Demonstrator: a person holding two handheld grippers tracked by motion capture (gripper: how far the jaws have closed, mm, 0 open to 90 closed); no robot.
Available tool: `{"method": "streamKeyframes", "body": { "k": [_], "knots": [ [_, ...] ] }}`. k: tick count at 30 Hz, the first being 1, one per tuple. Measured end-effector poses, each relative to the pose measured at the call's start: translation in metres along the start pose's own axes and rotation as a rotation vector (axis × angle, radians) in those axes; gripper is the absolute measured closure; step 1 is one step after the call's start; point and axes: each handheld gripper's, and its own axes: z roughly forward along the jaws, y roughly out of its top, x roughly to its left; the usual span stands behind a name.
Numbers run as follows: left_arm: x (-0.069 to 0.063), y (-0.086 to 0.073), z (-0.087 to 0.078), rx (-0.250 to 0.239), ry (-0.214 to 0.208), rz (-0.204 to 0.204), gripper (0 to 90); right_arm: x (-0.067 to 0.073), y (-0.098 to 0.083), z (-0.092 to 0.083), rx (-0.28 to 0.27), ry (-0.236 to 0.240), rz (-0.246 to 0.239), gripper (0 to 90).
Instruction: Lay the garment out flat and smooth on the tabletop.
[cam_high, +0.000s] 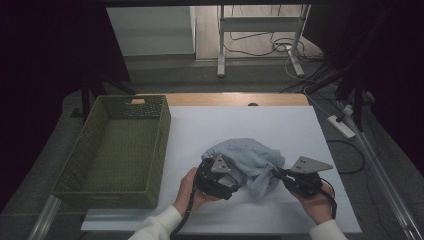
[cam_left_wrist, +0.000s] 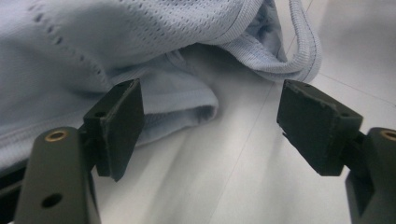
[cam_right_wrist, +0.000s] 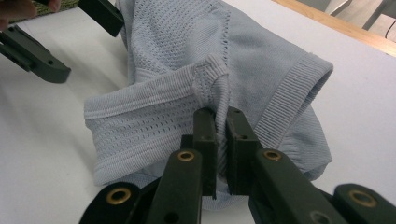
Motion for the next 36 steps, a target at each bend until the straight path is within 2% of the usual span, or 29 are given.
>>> {"method": "streamKeyframes", "body": {
  "k": [3,8,11,16,25,30,34,36],
  "knots": [
    [0.0,0.002,0.006,0.011,0.0,0.013,24.2,0.0,0.0,-0.001,-0.004,-0.003,0.0,84.3],
    [0.002,0.003,0.018,0.029,-0.008,-0.002,24.2,0.0,0.0,-0.001,-0.007,-0.001,0.002,84.3],
    [0.004,0.004,0.023,0.055,-0.007,0.01,24.2,-0.001,0.0,-0.001,-0.006,-0.001,0.002,84.3],
    [0.007,0.002,0.032,0.076,-0.007,0.006,24.9,0.0,0.0,-0.001,-0.006,-0.001,0.001,84.4],
    [0.012,0.0,0.047,0.111,0.005,0.001,29.8,0.0,0.0,-0.001,-0.003,-0.001,0.0,84.4],
    [0.012,-0.002,0.051,0.132,0.011,0.015,35.7,-0.001,0.0,-0.001,-0.001,0.0,-0.001,84.3],
    [0.013,-0.004,0.051,0.133,0.037,0.013,45.4,-0.001,-0.001,-0.001,0.0,0.001,-0.001,84.3],
    [0.015,-0.004,0.051,0.132,0.032,0.01,51.5,-0.001,-0.001,-0.001,0.0,0.001,-0.001,84.4]
  ]
}}
